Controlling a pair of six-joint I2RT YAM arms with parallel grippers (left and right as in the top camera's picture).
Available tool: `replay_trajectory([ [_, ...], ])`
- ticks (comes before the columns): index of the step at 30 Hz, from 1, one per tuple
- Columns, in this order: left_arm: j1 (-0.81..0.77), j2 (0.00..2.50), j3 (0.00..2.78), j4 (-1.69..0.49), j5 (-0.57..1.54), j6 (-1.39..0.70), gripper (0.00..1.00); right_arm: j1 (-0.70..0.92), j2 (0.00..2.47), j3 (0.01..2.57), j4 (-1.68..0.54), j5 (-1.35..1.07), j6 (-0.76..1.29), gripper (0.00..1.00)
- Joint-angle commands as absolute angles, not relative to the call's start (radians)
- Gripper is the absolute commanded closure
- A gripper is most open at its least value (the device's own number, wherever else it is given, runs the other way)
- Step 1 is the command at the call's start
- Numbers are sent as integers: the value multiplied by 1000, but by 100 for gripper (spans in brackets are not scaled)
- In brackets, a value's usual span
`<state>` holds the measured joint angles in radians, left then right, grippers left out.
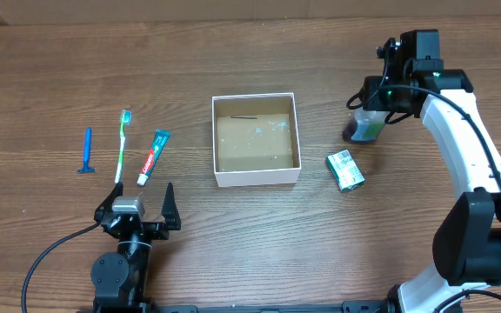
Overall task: Pack container
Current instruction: 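Close the right gripper on the soap bottle and lift it, then carry the soap bottle left and lower it into the box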
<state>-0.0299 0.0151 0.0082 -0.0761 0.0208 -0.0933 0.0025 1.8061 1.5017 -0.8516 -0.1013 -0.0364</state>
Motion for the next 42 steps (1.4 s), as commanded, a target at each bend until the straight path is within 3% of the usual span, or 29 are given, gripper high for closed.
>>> replay_trajectory([
  [1, -20, 5, 5, -78, 11, -71, 0, 6, 1786, 1623, -900, -131, -34, 87],
  [13, -20, 6, 5, -78, 11, -71, 0, 58, 1714, 1831, -1075, -359, -25, 87],
  [28, -20, 5, 5, -78, 11, -71, 0, 347, 1658, 1879, -963, -394, 84, 87],
  [42, -20, 5, 5, -77, 11, -71, 0, 581, 1805, 1879, -830, -49, 263, 86],
])
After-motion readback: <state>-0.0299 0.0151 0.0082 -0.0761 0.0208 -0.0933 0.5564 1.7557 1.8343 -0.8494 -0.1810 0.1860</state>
